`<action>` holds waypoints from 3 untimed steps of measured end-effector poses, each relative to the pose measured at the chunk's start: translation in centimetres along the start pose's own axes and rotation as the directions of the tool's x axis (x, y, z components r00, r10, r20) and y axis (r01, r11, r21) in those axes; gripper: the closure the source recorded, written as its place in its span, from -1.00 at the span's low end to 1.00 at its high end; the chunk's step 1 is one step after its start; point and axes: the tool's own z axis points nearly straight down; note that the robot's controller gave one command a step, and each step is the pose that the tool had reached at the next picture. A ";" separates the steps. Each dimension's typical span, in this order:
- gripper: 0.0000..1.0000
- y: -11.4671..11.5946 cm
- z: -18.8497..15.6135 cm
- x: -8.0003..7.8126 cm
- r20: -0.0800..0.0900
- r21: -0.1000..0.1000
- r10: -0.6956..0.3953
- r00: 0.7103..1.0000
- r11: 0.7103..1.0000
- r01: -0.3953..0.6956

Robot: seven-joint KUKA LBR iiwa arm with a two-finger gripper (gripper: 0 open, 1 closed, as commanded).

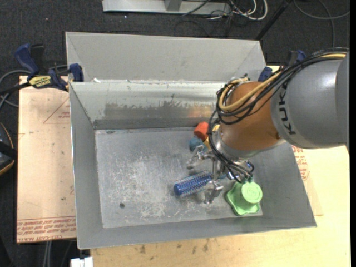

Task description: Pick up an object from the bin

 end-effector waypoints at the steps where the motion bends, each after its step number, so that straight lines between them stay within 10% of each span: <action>1: -1.00 0.4 0.2 1.1 -0.006 0.000 0.089 0.996 0.996 -0.089; 3: -1.00 0.8 2.4 -0.5 -0.005 0.002 0.181 0.984 0.984 -0.181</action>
Offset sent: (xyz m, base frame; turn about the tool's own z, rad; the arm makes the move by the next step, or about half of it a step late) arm -0.0113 -0.0002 -0.0013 0.0889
